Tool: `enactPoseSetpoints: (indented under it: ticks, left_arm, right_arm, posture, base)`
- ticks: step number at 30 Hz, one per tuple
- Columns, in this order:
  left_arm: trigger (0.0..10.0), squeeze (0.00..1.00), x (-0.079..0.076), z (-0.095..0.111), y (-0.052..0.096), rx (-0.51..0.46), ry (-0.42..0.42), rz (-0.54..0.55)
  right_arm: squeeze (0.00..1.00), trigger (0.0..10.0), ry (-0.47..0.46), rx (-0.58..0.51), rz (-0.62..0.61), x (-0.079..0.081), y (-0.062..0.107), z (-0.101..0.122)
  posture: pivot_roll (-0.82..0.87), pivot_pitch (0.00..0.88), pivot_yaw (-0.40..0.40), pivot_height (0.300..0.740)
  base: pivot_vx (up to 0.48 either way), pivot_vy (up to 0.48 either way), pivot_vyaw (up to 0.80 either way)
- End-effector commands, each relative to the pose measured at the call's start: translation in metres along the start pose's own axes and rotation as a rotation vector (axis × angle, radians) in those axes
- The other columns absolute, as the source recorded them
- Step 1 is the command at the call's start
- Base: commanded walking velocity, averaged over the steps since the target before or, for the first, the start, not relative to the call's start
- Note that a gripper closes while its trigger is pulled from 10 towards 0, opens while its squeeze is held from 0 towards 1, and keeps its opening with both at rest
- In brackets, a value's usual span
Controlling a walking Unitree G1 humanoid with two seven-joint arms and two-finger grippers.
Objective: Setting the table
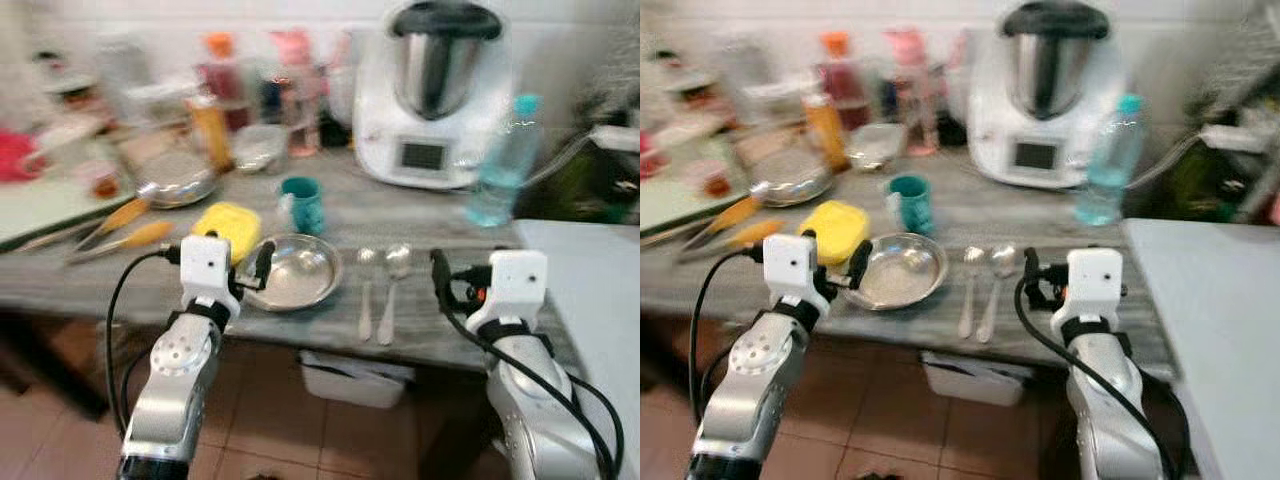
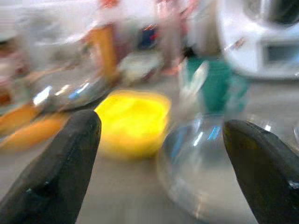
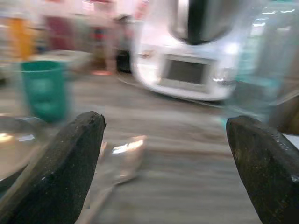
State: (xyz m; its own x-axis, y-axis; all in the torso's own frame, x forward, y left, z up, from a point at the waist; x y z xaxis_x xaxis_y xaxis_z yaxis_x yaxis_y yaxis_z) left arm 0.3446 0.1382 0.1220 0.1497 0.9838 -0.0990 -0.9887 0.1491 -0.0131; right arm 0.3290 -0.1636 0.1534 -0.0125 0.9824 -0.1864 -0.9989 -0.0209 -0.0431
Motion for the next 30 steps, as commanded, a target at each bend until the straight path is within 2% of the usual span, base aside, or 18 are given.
enactPoseSetpoints:
  ticks: [1,21,26,28,30]
  left_arm:
    - [10.0,0.00,-0.001,0.008,-0.005,-0.015,-0.013,-0.008]
    - [10.0,0.00,0.005,0.008,-0.006,-0.015,-0.037,-0.004]
    - [10.0,0.00,0.006,-0.002,-0.006,0.005,-0.047,-0.001]
    - [10.0,0.00,0.007,-0.015,-0.008,0.037,-0.044,0.001]
    - [10.0,0.00,0.007,-0.019,-0.009,0.047,-0.046,0.002]
  right_arm:
    - [0.00,10.0,-0.018,-0.007,0.003,0.003,-0.001,0.003]
    - [0.00,10.0,-0.020,-0.005,0.019,0.008,-0.005,-0.002]
    - [0.00,10.0,-0.014,0.003,0.038,0.013,-0.006,-0.005]
    - [0.00,10.0,-0.011,0.033,0.072,0.020,-0.006,-0.017]
    - [0.00,10.0,-0.008,0.048,0.091,0.024,-0.006,-0.023]
  posture:
    - [-0.04,0.000,0.068,0.740]
    - [-0.02,0.000,0.067,0.740]
    - [-0.02,0.000,0.061,0.740]
    - [-0.02,0.000,0.053,0.740]
    - [-0.02,0.000,0.053,0.740]
  base:
    - [-0.337,0.000,0.00]
    - [-0.332,0.000,0.00]
    - [0.000,0.000,0.00]
    - [0.000,0.000,0.00]
    - [0.000,0.000,0.00]
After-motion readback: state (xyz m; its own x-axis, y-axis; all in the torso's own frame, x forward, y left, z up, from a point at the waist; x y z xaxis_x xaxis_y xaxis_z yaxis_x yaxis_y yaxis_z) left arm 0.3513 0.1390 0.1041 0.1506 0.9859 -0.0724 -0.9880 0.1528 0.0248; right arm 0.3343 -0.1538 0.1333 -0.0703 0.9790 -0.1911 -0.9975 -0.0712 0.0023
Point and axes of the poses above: a point about 5 cm out from each wrist's last joint towards the gripper, its own y axis pointing back from the gripper into the wrist, its own z axis along the axis of the wrist's last joint, x = y × z, the point moved 6 cm from there along -y, pointing out of the wrist towards the gripper, and after that the axes turned 6 degrees about y, right-handed, at the moved point
